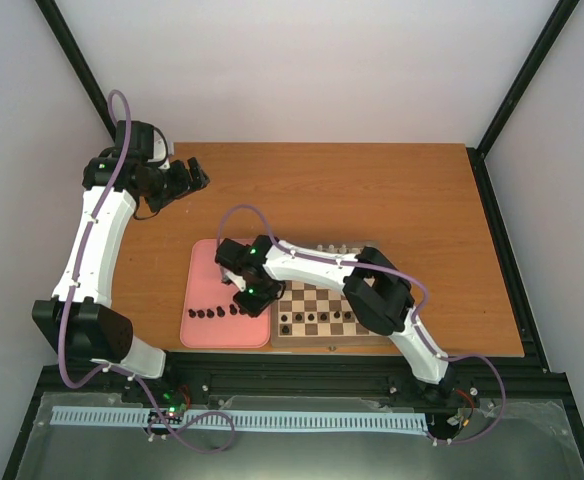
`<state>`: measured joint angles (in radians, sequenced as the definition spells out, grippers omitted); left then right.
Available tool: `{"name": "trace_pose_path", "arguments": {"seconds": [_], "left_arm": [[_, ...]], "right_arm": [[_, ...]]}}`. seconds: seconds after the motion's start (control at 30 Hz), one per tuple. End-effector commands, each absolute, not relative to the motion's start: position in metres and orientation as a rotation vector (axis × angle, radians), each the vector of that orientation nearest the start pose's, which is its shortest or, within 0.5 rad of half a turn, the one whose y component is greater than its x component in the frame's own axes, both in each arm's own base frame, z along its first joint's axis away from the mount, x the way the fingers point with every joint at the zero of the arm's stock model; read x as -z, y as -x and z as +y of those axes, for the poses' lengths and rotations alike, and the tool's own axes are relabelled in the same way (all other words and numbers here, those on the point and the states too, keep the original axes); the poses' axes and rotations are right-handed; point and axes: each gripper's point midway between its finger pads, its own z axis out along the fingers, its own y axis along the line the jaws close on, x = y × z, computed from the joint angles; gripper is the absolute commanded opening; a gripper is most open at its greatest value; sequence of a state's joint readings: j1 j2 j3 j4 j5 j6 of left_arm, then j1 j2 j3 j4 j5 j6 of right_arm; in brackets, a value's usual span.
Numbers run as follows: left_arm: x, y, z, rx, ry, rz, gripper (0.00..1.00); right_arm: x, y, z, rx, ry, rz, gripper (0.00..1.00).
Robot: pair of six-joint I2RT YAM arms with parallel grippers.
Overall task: Set up the chess pieces on the board
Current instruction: Pick up the chess piece from the storage box.
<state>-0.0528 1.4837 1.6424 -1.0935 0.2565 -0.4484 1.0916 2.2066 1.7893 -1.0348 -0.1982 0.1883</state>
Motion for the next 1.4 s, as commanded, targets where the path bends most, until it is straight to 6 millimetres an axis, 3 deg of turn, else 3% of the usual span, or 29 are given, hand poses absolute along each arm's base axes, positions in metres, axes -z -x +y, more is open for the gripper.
{"name": "trace_pose_path", "arguments": {"seconds": [0.0,0.4,0.9,1.0,1.17,1.37], "left_arm": [[-0.291,-0.373,-0.064,0.515,0.358,2.489,1.0],[-0.289,-0.374,-0.066,0.522,0.358,2.495,1.0],[-0.29,-0.372,-0.065,0.518,0.357,2.491,1.0],[-0.291,-0.371,-0.065,0.519,0.357,2.488,1.0],[-0.293,-0.37,-0.065,0.521,0.356,2.482,1.0],[-0.292,-0.369,-0.066,0.532,0.356,2.482,1.0]], "right_arm": [[-0.042,-0.186,0.422,-0.365,1.382,2.815,0.27],[-0.036,-0.185,0.421,-0.376,1.395,2.84,0.21],[-0.045,-0.19,0.42,-0.356,1.365,2.824,0.03],[-0.057,-0.196,0.418,-0.324,1.318,2.805,0.03],[-0.102,-0.214,0.412,-0.279,1.18,2.741,0.03],[-0.138,-0.21,0.378,-0.225,1.011,2.751,0.03]]}}
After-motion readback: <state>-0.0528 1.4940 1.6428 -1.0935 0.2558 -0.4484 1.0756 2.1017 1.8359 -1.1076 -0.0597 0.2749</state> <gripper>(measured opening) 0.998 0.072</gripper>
